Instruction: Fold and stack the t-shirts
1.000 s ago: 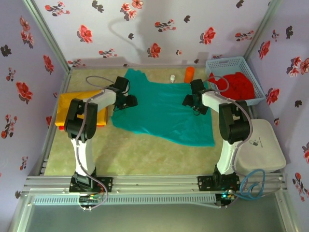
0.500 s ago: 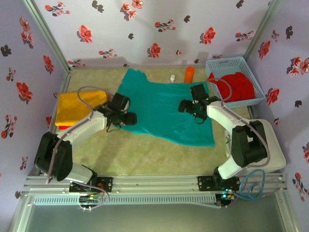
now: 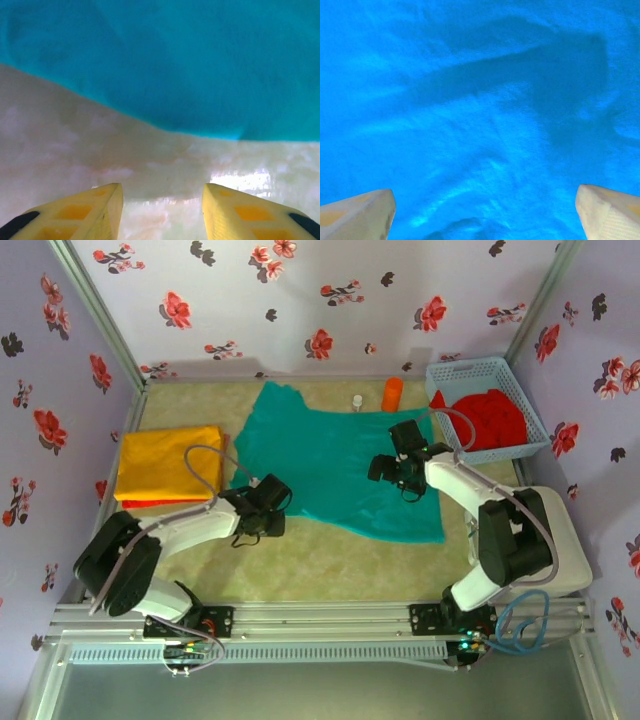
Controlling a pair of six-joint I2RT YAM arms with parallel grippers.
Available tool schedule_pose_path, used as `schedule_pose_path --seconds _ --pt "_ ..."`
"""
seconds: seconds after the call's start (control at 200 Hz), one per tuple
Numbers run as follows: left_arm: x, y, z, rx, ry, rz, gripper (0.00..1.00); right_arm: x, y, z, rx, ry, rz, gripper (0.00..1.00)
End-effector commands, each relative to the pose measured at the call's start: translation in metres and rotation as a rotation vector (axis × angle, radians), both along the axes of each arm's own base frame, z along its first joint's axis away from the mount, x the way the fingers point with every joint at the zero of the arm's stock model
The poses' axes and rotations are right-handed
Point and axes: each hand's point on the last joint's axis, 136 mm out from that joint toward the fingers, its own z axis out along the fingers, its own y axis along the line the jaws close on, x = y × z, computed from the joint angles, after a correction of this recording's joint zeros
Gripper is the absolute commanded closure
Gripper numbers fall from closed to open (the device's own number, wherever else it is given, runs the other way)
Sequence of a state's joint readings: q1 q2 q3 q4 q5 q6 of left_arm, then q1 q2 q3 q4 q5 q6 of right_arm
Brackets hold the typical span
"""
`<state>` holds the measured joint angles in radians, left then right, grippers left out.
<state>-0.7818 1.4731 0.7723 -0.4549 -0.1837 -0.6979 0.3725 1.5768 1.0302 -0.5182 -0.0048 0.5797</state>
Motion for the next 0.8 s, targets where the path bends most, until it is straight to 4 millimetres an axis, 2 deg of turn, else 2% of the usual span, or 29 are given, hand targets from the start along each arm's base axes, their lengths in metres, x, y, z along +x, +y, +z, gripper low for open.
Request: schedule_pose_path --seconds 0.0,0.115,0.37,0.585,0.795 --pt "0.022 -0.016 0.003 -0.016 -0.065 0.007 0.54 0.006 0.002 0.004 0.0 -0.008 -0.013 0.07" --pt "0.031 -0.021 -0.003 0.0 -0.063 0.011 0.55 0.005 0.004 0.005 0.016 -0.005 -0.017 0.07" --pt "0.05 -0.029 0.005 0.007 -0.116 0.023 0.56 0.006 0.008 0.004 0.033 -0.007 -0.007 0.08" --pt "0.059 -0.027 0.005 0.048 -0.122 0.019 0.64 0.003 0.012 -0.006 0.06 0.0 -0.006 0.08" --pt "0.064 -0.028 0.01 0.065 -0.133 -0.001 0.82 0.007 0.014 -0.013 0.053 0.007 0.006 0.09"
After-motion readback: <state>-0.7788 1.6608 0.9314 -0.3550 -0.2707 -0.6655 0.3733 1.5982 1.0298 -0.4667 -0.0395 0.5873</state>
